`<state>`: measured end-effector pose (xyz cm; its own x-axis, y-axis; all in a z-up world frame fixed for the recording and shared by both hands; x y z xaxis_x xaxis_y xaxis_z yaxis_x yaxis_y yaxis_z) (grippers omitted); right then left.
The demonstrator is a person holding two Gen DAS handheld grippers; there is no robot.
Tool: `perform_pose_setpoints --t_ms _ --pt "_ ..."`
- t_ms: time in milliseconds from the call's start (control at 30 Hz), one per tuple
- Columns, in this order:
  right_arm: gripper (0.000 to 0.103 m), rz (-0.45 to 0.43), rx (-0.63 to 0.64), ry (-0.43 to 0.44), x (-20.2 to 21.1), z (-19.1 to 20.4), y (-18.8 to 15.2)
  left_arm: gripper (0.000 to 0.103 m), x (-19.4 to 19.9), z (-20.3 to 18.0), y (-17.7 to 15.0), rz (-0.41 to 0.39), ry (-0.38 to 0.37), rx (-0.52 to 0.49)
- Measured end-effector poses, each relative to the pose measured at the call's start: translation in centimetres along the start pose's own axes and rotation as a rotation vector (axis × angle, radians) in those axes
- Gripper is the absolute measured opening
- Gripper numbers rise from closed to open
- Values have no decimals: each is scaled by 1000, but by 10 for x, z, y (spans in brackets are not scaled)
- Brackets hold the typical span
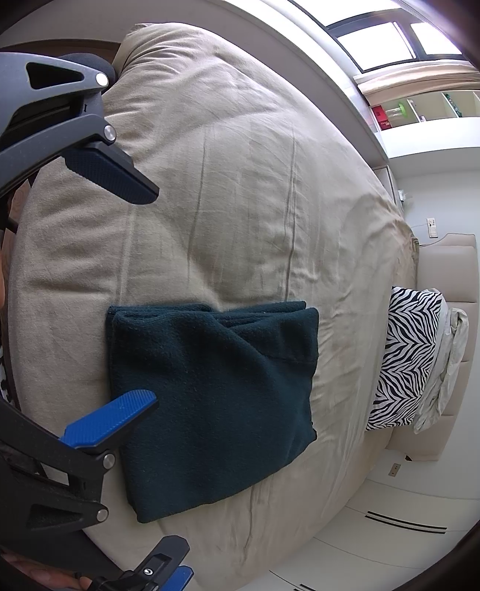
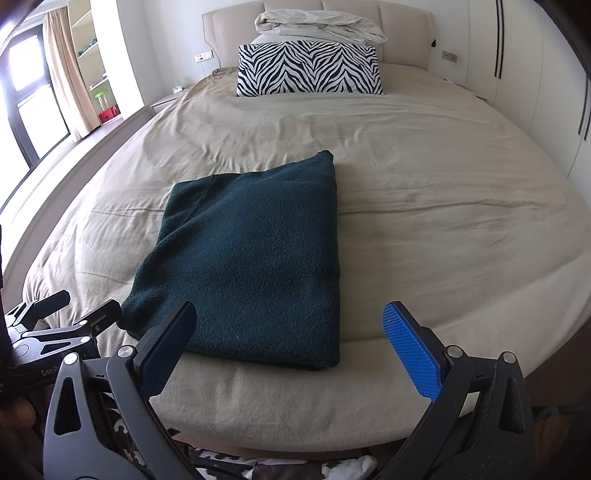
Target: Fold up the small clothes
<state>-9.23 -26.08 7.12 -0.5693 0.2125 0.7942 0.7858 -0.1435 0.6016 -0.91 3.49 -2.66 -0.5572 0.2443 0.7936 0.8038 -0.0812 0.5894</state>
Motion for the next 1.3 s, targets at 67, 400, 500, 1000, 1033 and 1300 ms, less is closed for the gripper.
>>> perform_pose_setpoints --t_ms 67,400,500,1000,1033,1300 --pt "103 0 0 1 0 0 0 103 0 0 -1 1 1 0" --pt "103 7 -1 -1 -2 -1 -3 103 0 1 -2 4 -1 0" --pt "103 6 -1 -1 -2 -1 -4 103 0 2 -2 6 0 -1" --pt "103 10 -1 1 -3 -3 -4 103 1 3 -3 16 -3 -4" --pt "103 9 -1 1 -3 -3 -4 103 1 3 -3 17 -4 -5" --pt "103 12 -2 1 -3 -3 -5 103 0 3 -3 18 -3 -6"
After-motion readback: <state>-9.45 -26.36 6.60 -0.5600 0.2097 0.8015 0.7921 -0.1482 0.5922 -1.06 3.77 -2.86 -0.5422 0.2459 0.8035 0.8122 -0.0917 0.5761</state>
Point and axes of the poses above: each gripper's, at about its wrist camera, not at the fingertips, and x roughly against the way its jaws point, z to its left, y to its top, the point moved 2 cm from there along -x, roughly the way its jaws point, and after that the axes turned 10 degrees about -y, right-handed, at the moved point
